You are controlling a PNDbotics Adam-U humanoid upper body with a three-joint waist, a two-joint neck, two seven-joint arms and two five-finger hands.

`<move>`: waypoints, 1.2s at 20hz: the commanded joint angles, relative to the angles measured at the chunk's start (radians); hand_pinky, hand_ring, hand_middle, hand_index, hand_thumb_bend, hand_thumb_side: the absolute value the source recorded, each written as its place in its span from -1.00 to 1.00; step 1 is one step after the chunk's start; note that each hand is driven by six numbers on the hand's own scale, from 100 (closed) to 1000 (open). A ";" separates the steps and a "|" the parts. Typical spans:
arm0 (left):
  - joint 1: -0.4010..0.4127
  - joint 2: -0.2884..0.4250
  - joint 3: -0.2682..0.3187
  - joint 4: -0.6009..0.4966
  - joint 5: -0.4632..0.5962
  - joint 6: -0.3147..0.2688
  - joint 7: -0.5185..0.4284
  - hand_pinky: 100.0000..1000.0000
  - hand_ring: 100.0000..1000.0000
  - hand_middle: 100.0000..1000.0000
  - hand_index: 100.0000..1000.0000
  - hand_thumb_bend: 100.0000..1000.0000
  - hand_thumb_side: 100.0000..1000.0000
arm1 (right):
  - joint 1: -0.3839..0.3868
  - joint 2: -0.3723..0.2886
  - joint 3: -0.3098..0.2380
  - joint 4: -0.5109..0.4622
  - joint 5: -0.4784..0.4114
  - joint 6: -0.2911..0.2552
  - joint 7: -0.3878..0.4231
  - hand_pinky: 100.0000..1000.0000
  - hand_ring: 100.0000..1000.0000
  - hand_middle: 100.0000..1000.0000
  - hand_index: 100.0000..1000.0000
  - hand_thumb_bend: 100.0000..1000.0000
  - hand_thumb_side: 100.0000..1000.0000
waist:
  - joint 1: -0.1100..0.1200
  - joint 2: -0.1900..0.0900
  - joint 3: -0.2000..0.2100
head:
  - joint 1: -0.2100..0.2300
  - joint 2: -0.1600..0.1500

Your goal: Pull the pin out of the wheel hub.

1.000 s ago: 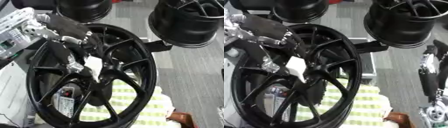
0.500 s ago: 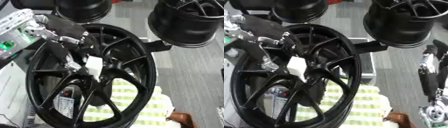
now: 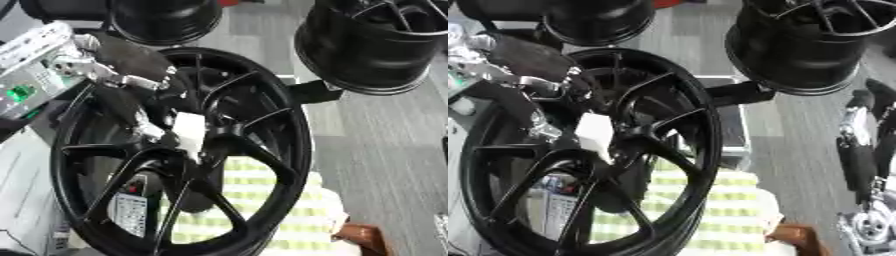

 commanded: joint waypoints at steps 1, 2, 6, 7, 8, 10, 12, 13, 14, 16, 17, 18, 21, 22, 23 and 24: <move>-0.012 0.017 0.018 -0.016 0.016 -0.155 -0.173 0.67 0.59 0.45 0.78 -0.33 1.00 | -0.008 -0.010 -0.009 -0.018 -0.004 0.000 0.000 0.77 0.56 0.19 0.50 -1.00 0.23 | 0.002 -0.018 0.000 | -0.008 0.005; -0.013 0.018 0.018 -0.021 0.021 -0.149 -0.173 0.67 0.60 0.45 0.78 -0.33 1.00 | -0.008 -0.010 -0.009 -0.018 -0.004 0.001 0.000 0.77 0.56 0.19 0.50 -1.00 0.23 | 0.002 -0.018 0.000 | -0.008 0.005; -0.014 0.016 0.006 -0.038 0.062 -0.117 -0.173 0.67 0.60 0.45 0.78 -0.48 1.00 | -0.007 -0.009 -0.009 -0.018 -0.005 0.001 0.001 0.77 0.56 0.19 0.50 -1.00 0.23 | 0.002 -0.019 -0.001 | -0.009 0.005; -0.019 0.018 0.002 -0.046 0.070 -0.108 -0.173 0.67 0.60 0.45 0.78 -0.45 1.00 | -0.006 -0.009 -0.009 -0.018 -0.005 0.002 0.000 0.77 0.56 0.19 0.50 -1.00 0.23 | 0.002 -0.019 -0.001 | -0.010 0.005; -0.024 0.019 -0.002 -0.056 0.073 -0.102 -0.173 0.66 0.60 0.44 0.77 -0.41 1.00 | -0.006 -0.009 -0.009 -0.018 -0.005 0.002 0.000 0.77 0.56 0.19 0.50 -1.00 0.23 | 0.002 -0.019 0.000 | -0.010 0.005; -0.035 0.020 -0.002 -0.077 0.063 -0.091 -0.173 0.66 0.61 0.44 0.77 -0.34 1.00 | -0.006 -0.010 -0.009 -0.018 -0.005 0.002 0.000 0.77 0.56 0.19 0.50 -1.00 0.23 | 0.004 -0.020 0.001 | -0.012 0.005; -0.039 0.024 -0.002 -0.098 0.042 -0.084 -0.173 0.68 0.64 0.47 0.79 -0.20 1.00 | -0.007 -0.010 -0.009 -0.018 -0.006 0.001 0.000 0.77 0.56 0.19 0.50 -1.00 0.23 | 0.006 -0.021 0.002 | -0.012 0.005; -0.039 0.027 0.002 -0.107 0.026 -0.078 -0.173 0.68 0.65 0.47 0.78 -0.12 1.00 | -0.007 -0.010 -0.010 -0.018 -0.007 0.002 0.000 0.77 0.56 0.19 0.50 -1.00 0.23 | 0.007 -0.021 0.001 | -0.011 0.005; -0.039 0.029 0.007 -0.116 0.007 -0.070 -0.173 0.68 0.65 0.47 0.78 -0.12 1.00 | -0.006 -0.009 -0.010 -0.018 -0.007 0.002 -0.001 0.77 0.56 0.19 0.50 -1.00 0.23 | 0.007 -0.021 0.001 | -0.012 0.005; -0.040 0.037 0.026 -0.137 -0.041 -0.038 -0.173 0.66 0.65 0.44 0.77 -0.01 0.78 | -0.005 -0.009 -0.012 -0.018 -0.006 0.002 -0.002 0.77 0.56 0.20 0.50 -1.00 0.23 | 0.008 -0.022 0.000 | -0.013 0.005; -0.041 0.040 0.041 -0.157 -0.065 -0.011 -0.173 0.66 0.65 0.44 0.76 0.00 0.76 | -0.005 -0.008 -0.012 -0.018 -0.006 0.002 -0.003 0.77 0.56 0.20 0.50 -1.00 0.23 | 0.009 -0.022 0.001 | -0.014 0.005; -0.040 0.043 0.052 -0.176 -0.083 0.020 -0.173 0.66 0.65 0.44 0.76 0.01 0.75 | -0.005 -0.008 -0.012 -0.018 -0.007 0.002 -0.003 0.77 0.56 0.20 0.50 -1.00 0.23 | 0.010 -0.022 0.001 | -0.014 0.005; -0.037 0.052 0.068 -0.218 -0.114 0.104 -0.173 0.67 0.66 0.44 0.77 0.05 0.76 | -0.005 -0.008 -0.012 -0.018 -0.007 0.002 -0.004 0.77 0.56 0.20 0.50 -1.00 0.23 | 0.011 -0.022 0.001 | -0.014 0.005; -0.035 0.054 0.068 -0.227 -0.117 0.125 -0.173 0.67 0.66 0.44 0.77 0.04 0.78 | -0.005 -0.008 -0.013 -0.018 -0.007 0.002 -0.004 0.77 0.56 0.20 0.50 -1.00 0.23 | 0.012 -0.022 0.001 | -0.014 0.005; -0.032 0.055 0.065 -0.233 -0.115 0.142 -0.173 0.66 0.65 0.44 0.77 -0.02 0.83 | -0.006 -0.008 -0.013 -0.018 -0.007 0.002 -0.004 0.77 0.56 0.20 0.50 -1.00 0.23 | 0.012 -0.022 0.001 | -0.013 0.005; -0.031 0.056 0.061 -0.237 -0.112 0.159 -0.173 0.66 0.65 0.44 0.76 -0.01 0.84 | -0.006 -0.008 -0.013 -0.018 -0.008 0.002 -0.004 0.77 0.56 0.20 0.50 -1.00 0.23 | 0.012 -0.022 0.000 | -0.013 0.005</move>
